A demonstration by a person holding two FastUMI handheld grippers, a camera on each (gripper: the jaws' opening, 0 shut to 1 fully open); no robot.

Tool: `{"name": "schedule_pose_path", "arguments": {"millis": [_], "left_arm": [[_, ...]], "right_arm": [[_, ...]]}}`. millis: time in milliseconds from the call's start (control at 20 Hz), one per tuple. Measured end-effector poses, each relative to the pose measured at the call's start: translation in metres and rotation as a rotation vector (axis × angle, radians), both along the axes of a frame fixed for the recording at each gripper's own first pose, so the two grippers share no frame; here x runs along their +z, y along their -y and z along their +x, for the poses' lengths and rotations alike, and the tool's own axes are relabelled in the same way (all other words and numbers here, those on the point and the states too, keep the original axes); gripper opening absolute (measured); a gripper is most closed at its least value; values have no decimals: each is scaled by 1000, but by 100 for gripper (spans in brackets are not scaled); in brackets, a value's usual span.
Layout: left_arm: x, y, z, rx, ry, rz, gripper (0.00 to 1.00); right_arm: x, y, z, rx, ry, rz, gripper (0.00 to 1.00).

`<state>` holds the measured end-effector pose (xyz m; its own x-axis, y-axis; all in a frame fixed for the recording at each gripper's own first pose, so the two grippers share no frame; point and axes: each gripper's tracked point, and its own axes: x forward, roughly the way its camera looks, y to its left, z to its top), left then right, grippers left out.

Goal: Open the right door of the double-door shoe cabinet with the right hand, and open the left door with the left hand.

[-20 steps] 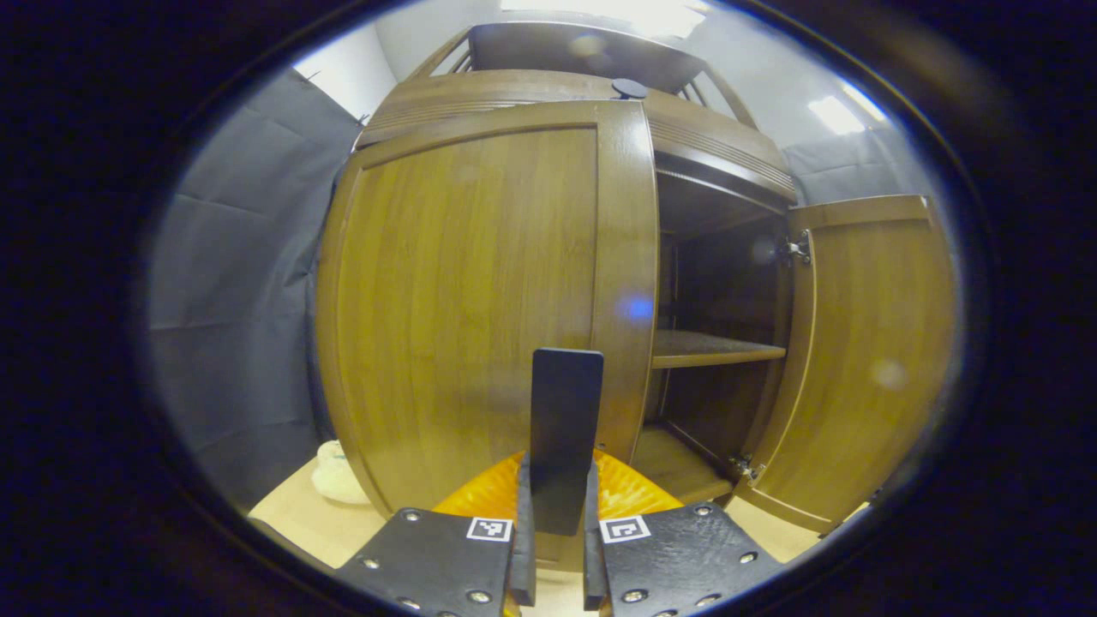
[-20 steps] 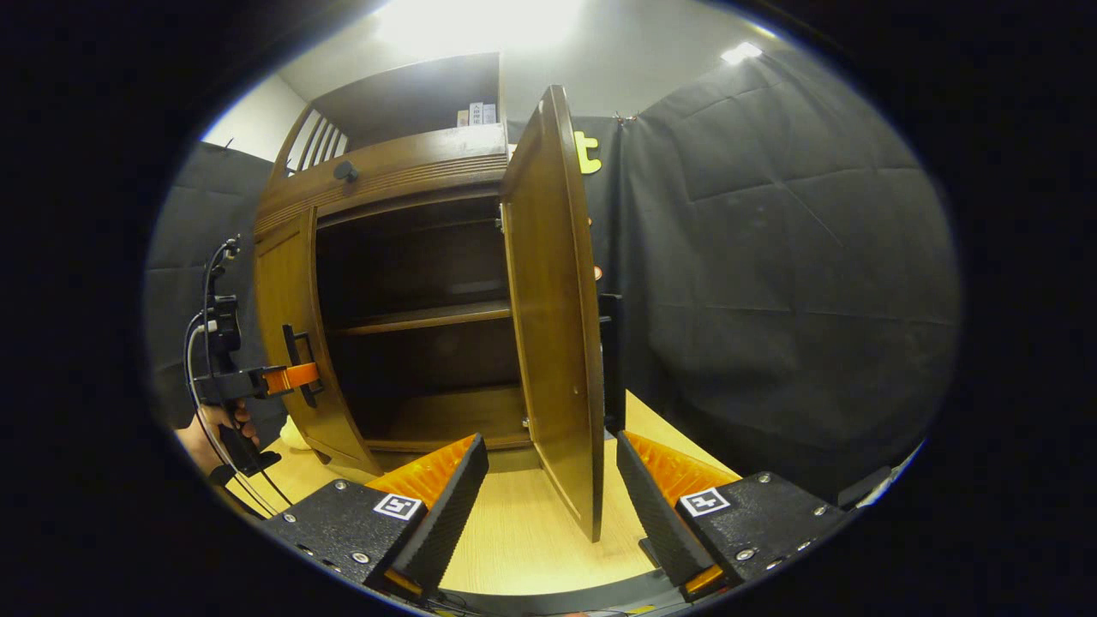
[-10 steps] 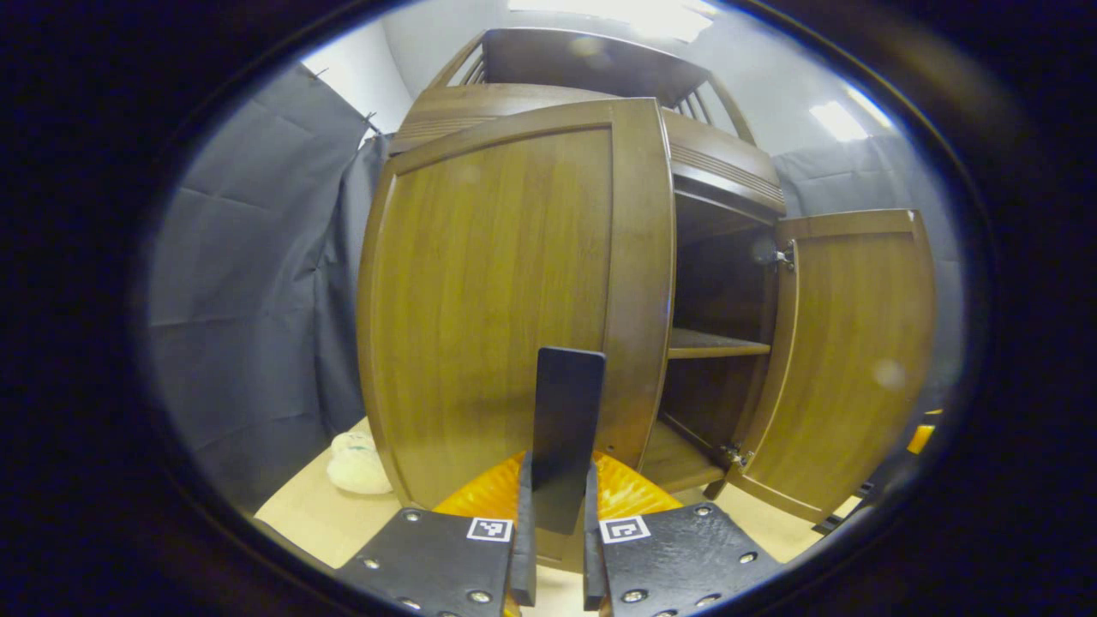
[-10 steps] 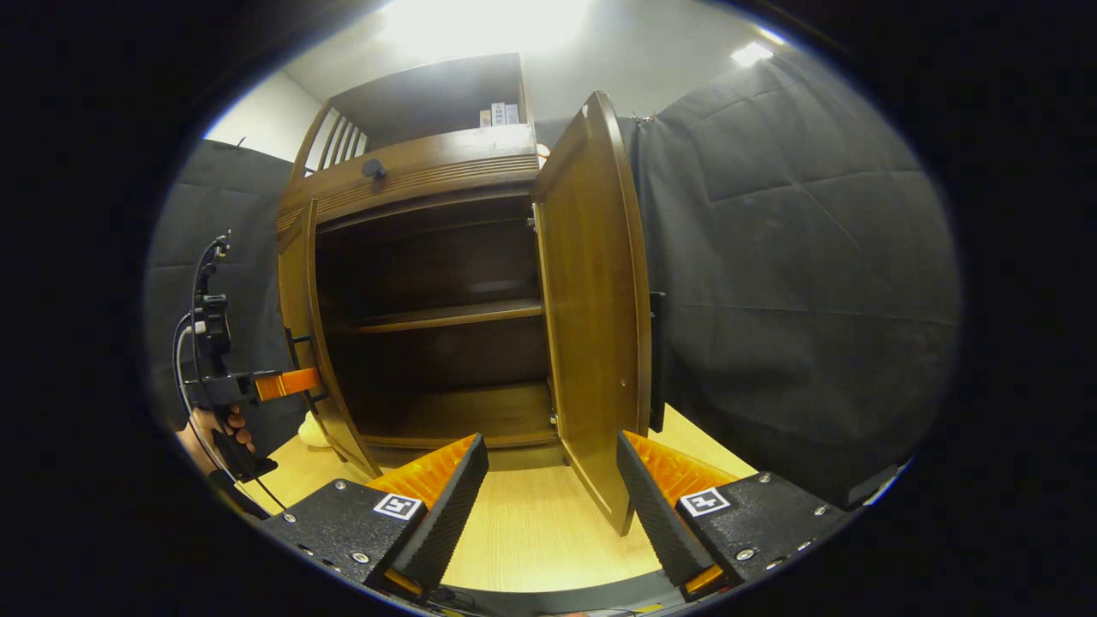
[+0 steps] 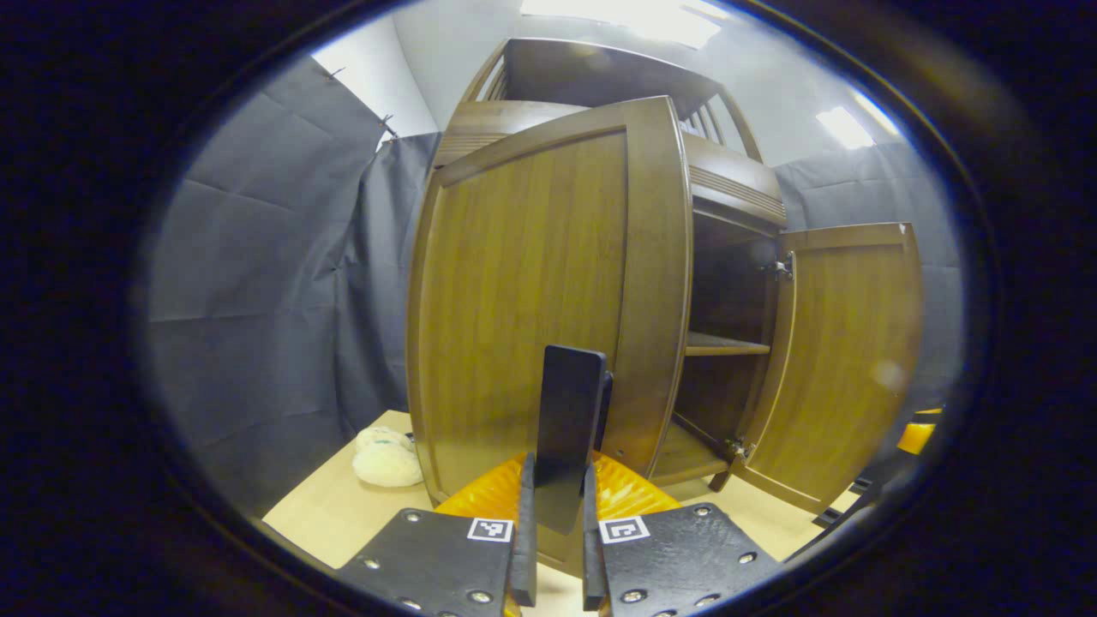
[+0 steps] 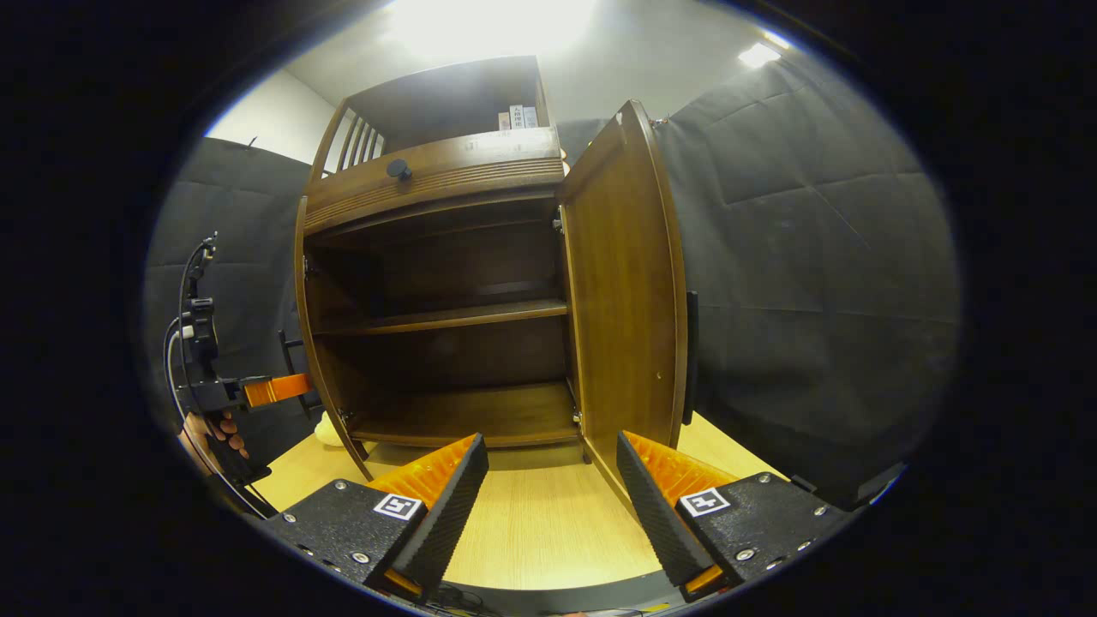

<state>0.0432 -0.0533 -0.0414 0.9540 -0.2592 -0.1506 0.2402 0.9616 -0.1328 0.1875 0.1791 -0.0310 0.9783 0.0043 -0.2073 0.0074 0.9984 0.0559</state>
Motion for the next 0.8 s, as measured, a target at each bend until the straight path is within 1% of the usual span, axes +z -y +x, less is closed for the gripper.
{"name": "schedule_pose_path", "arguments": {"millis": [250, 300, 400, 600, 800], "left_arm": [[0, -3, 1, 27, -4, -10, 28], [1, -3, 2, 31, -4, -9, 28], [1, -4, 2, 38, -1, -4, 28], [-2, -5, 4, 52, 5, 8, 27], [-1, -9, 5, 96, 18, -1, 27]], "right_arm": [[1, -15, 2, 34, 5, 5, 93], [2, -18, 0, 40, 9, 5, 92], [4, -21, -3, 47, 15, 1, 94], [4, -26, -4, 52, 14, 6, 93], [4, -35, -6, 69, 13, 7, 94]]}}
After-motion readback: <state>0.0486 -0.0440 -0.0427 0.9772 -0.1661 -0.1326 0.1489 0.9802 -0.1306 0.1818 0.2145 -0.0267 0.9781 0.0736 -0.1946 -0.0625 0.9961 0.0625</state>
